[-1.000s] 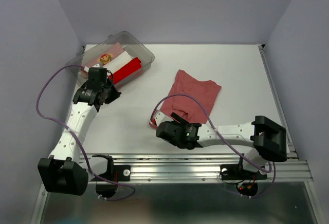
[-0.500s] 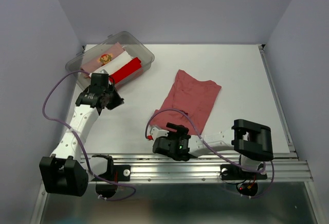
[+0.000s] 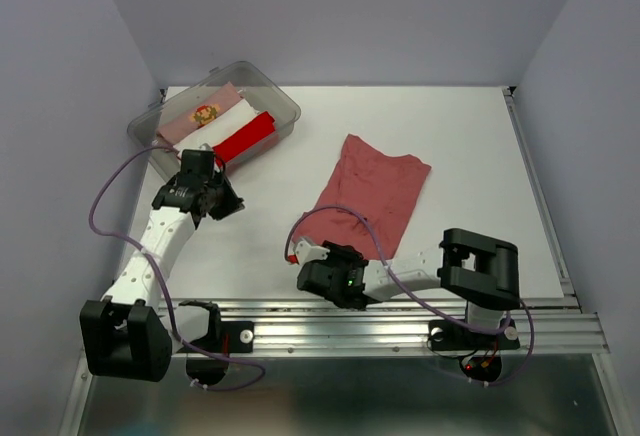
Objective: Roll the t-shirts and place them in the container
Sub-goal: Roll the T-shirt to the center of the board.
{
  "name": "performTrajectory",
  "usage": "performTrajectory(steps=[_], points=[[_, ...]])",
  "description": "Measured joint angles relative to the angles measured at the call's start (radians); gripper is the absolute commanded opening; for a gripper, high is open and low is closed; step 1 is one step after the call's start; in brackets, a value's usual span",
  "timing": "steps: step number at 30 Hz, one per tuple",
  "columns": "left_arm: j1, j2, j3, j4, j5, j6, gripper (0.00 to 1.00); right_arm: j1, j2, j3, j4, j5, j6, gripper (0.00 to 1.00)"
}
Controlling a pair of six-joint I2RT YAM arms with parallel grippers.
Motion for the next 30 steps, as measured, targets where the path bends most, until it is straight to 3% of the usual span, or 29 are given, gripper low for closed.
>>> performTrajectory(steps=[1, 2, 4, 5, 10, 13, 16, 21, 30], points=[[0.0, 0.0, -0.009, 0.005, 0.0, -0.003, 0.2, -0.011, 0.001, -0.006, 0.006, -0.014, 0.005, 0.31], [0.0, -0.002, -0.031, 0.021, 0.002, -0.009, 0.37, -0.021, 0.001, -0.011, 0.009, -0.025, 0.006, 0.27], [0.0, -0.007, -0.072, 0.039, 0.016, -0.013, 0.49, -0.033, 0.001, -0.017, 0.014, -0.045, 0.005, 0.21], [0.001, -0.014, -0.106, 0.063, 0.031, -0.025, 0.61, -0.038, 0.001, -0.018, 0.019, -0.051, 0.005, 0.19], [-0.014, -0.048, -0.235, 0.135, 0.11, -0.091, 0.85, -0.045, -0.027, -0.034, 0.035, -0.106, 0.012, 0.05], [-0.064, -0.054, -0.277, 0.178, 0.138, -0.134, 0.94, -0.054, -0.054, -0.039, 0.037, -0.157, 0.035, 0.04], [-0.13, -0.061, -0.309, 0.234, 0.161, -0.19, 0.99, -0.07, -0.076, -0.04, 0.037, -0.211, 0.067, 0.04], [-0.196, -0.086, -0.367, 0.324, 0.182, -0.28, 0.99, -0.109, -0.116, -0.039, 0.037, -0.315, 0.125, 0.04], [-0.238, -0.106, -0.474, 0.451, 0.177, -0.43, 0.99, -0.154, -0.127, -0.01, 0.035, -0.447, 0.185, 0.04]])
